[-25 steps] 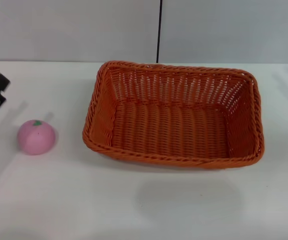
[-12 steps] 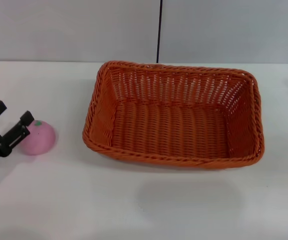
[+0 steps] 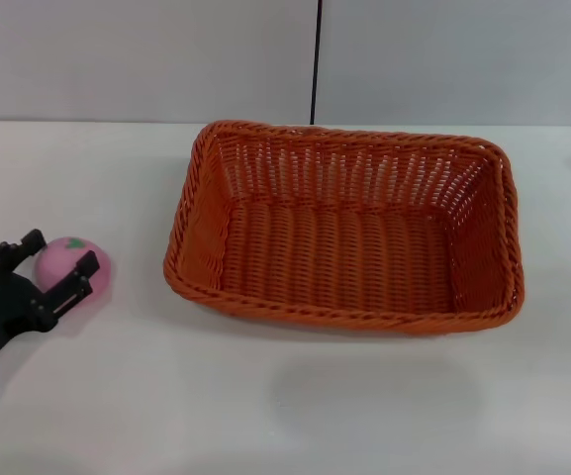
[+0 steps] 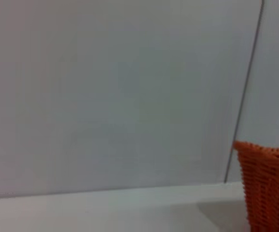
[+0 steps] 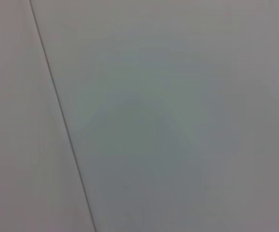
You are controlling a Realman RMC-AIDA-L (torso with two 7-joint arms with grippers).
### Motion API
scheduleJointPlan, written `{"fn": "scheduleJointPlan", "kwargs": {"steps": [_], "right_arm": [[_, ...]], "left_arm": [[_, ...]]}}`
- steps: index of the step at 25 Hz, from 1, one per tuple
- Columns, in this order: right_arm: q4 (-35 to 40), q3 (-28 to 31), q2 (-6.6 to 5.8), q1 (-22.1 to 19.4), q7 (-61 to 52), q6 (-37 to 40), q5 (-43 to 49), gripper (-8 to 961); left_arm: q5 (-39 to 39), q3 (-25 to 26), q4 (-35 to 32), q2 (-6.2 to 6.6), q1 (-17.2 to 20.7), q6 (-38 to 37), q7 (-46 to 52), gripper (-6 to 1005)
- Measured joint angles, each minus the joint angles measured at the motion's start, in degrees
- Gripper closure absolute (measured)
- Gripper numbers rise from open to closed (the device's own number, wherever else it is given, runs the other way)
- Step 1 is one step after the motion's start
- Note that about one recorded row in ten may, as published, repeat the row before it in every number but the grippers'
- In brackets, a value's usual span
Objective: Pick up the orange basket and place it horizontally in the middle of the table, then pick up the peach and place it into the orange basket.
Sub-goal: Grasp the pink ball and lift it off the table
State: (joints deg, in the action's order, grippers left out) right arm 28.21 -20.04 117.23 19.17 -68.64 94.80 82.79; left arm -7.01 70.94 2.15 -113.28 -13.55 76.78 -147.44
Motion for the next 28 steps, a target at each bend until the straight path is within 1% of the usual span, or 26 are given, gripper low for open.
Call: {"fn": "scheduleJointPlan", "kwargs": {"steps": [4,8,12,18,23,28], "right_arm": [[-0.05,0.01,0.02,-0.09,-0.03,0.04,-0.01,505],[-0.1,0.01,0.11,-0.2,-0.04,0.04,0.0,505],[-0.48,0.0,0.18,-0.27,-0.05,0.05,-0.01,505],[-1.95,0.0,-0.16,-0.29,0.17,0.11,-0.01,505],[-2.07,0.0,-0.19,-0.47,0.25,0.13,-0.01,505],[-2.11,0.0,-0.22,-0.54,0.27,0.13,0.0,506]], "left_arm": [[-0.07,-0.99,-0.05,-0.4,-0.37,-1.08,0.0,197],[-0.09,-2.25,-0.05,-0.49,-0.56,-1.97,-0.01,197],[-0.09,-2.4,-0.04,-0.63,-0.58,-2.6,-0.02,198],[-0.1,-2.31,0.02,-0.64,-0.5,-2.55,-0.24,198],[0.37,-1.75,0.36,-0.91,-0.13,-2.42,-1.78,375],[0.12,-1.86,0.4,-1.05,-0.57,-2.66,-1.94,558]]}}
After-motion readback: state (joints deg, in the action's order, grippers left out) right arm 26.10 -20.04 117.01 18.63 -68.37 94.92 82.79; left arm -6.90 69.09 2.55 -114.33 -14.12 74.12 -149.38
